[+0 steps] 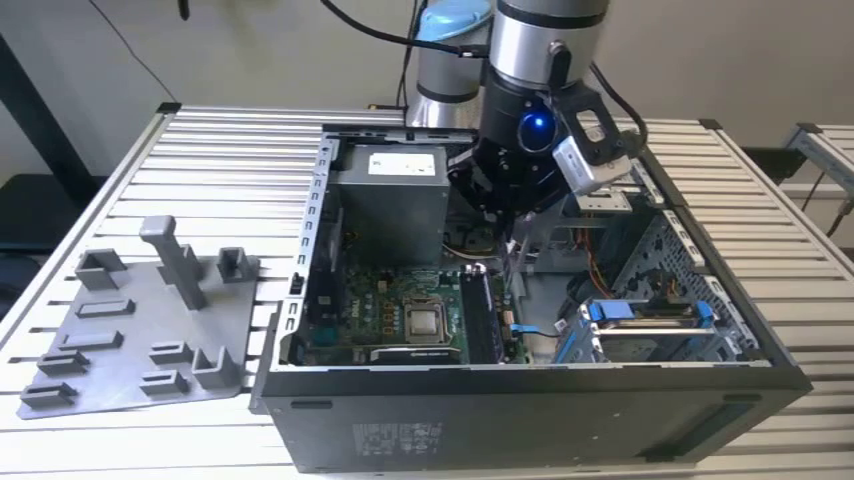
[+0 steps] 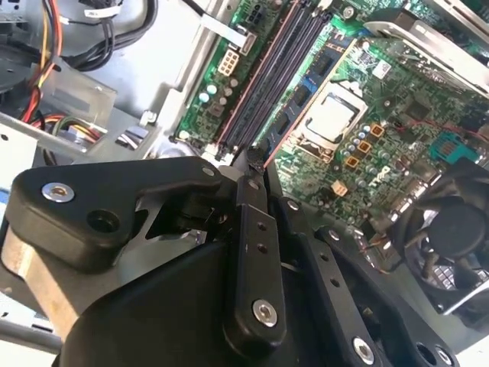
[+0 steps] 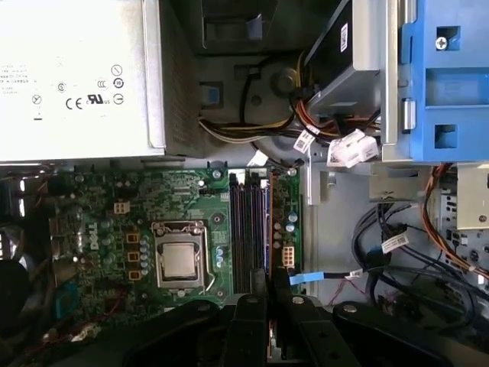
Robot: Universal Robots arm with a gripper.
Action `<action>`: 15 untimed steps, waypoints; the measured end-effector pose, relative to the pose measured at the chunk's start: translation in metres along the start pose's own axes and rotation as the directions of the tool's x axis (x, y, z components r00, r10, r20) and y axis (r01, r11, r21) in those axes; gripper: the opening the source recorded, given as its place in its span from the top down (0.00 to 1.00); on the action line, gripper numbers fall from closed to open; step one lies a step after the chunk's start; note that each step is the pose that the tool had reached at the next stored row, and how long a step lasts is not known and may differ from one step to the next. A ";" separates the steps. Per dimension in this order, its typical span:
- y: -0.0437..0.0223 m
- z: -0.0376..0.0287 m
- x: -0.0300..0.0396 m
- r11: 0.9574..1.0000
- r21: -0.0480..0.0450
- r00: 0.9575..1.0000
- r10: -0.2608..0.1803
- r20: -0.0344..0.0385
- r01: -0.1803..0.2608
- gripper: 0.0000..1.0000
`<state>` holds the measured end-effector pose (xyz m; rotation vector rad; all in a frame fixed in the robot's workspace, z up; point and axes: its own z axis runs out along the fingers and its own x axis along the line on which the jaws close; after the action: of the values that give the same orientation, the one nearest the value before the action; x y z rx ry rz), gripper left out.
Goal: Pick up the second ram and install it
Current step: 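Insert the second ram into the second slot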
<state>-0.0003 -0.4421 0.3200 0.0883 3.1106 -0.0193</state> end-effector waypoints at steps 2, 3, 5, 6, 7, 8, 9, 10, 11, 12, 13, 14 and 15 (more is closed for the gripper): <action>-0.0010 0.0036 0.0021 1.000 0.000 1.000 0.000 0.000 0.000 0.86; -0.0012 0.0054 0.0030 1.000 0.000 1.000 0.000 0.000 0.000 0.86; -0.0017 0.0089 0.0051 1.000 0.000 1.000 0.000 0.000 0.000 0.86; -0.0017 0.0107 0.0065 1.000 0.000 1.000 0.000 0.000 0.000 0.86; -0.0018 0.0125 0.0079 1.000 0.000 1.000 0.000 0.000 0.000 0.86; -0.0019 0.0143 0.0090 1.000 0.000 1.000 0.000 0.000 0.000 0.86; -0.0020 0.0162 0.0097 1.000 0.000 1.000 0.000 0.000 0.000 0.86; -0.0022 0.0180 0.0098 1.000 0.000 1.000 0.000 0.000 0.000 0.86; -0.0026 0.0197 0.0098 1.000 0.000 1.000 0.000 0.000 0.000 0.86; -0.0030 0.0216 0.0099 1.000 0.000 1.000 0.000 0.000 0.000 0.86; -0.0035 0.0234 0.0099 1.000 0.000 1.000 0.000 0.000 0.000 0.86; -0.0040 0.0252 0.0099 1.000 0.000 1.000 0.000 0.000 0.000 0.86; -0.0045 0.0271 0.0100 1.000 0.000 1.000 0.000 0.000 0.000 0.86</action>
<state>-0.0097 -0.4464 0.2927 0.0882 3.1107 -0.0195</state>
